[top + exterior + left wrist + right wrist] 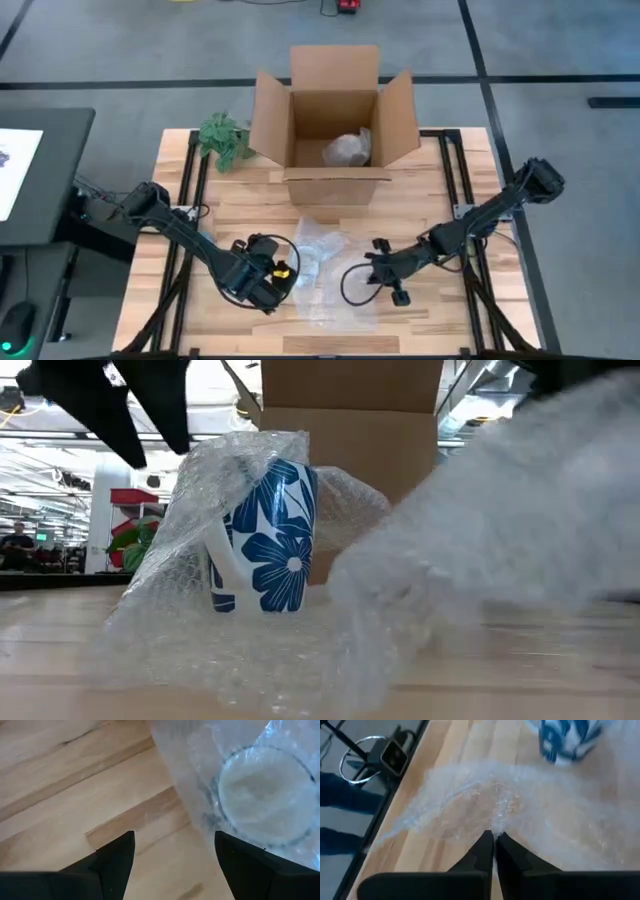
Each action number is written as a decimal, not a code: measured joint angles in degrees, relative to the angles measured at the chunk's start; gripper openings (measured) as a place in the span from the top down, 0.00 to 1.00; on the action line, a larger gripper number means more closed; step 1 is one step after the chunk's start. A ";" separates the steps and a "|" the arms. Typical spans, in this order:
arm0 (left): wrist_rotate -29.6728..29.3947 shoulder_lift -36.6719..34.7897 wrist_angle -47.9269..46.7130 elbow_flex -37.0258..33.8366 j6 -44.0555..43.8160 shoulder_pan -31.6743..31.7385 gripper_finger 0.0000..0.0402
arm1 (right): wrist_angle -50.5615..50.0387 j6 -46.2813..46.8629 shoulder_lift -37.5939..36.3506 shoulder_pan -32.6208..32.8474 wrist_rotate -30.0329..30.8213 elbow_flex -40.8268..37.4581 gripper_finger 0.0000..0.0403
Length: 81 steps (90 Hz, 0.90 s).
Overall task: Wrap mug
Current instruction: Wrap the blue mug with bubble wrap
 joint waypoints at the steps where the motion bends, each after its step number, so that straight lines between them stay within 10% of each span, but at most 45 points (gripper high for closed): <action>1: -0.12 0.01 0.75 -0.34 0.09 0.08 0.37 | 0.32 -0.33 0.11 -0.21 0.00 0.12 0.99; 81: -0.75 0.01 22.43 -5.74 16.97 2.39 0.37 | 17.16 6.62 15.44 -11.28 -0.46 12.15 0.99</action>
